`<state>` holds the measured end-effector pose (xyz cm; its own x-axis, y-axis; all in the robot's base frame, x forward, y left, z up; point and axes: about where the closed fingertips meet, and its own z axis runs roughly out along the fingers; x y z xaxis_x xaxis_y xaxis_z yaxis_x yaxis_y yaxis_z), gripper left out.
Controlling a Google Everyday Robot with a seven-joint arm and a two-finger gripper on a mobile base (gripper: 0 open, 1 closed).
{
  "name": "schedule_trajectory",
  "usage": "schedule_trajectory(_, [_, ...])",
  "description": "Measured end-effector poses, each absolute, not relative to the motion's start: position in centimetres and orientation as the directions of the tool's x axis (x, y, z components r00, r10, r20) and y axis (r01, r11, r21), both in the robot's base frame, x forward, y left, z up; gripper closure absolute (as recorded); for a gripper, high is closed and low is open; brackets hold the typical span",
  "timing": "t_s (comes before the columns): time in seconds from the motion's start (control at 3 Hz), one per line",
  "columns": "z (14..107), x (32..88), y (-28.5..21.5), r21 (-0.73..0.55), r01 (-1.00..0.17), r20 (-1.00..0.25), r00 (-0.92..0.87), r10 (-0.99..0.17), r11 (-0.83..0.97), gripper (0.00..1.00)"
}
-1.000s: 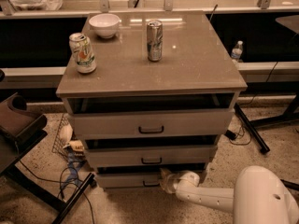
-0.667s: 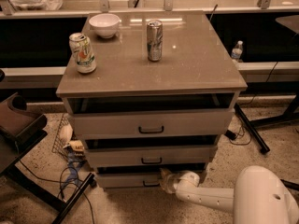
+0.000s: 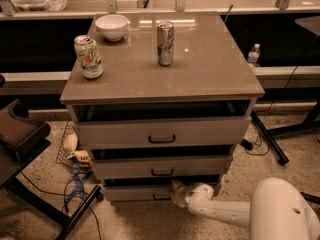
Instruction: Open bottom drawer
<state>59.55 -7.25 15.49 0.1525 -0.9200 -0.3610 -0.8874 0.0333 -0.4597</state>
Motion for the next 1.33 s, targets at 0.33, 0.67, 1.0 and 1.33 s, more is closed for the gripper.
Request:
schedule_trajectory(0.33, [15.5, 59.55, -7.25, -0.46, -0.887, -0.361, 0.152, -0.92, 0.033, 1.0])
schedule_trajectory(0.67, [15.5, 59.55, -7.25, -0.46, -0.887, -0.361, 0.152, -0.92, 0.033, 1.0])
schedule_trajectory(1.0, [15.5, 59.55, -7.25, -0.46, -0.887, -0.361, 0.152, -0.92, 0.033, 0.83])
schedule_trajectory(1.33, [15.5, 59.54, -7.24, -0.46, -0.887, -0.361, 0.152, -0.92, 0.033, 0.59])
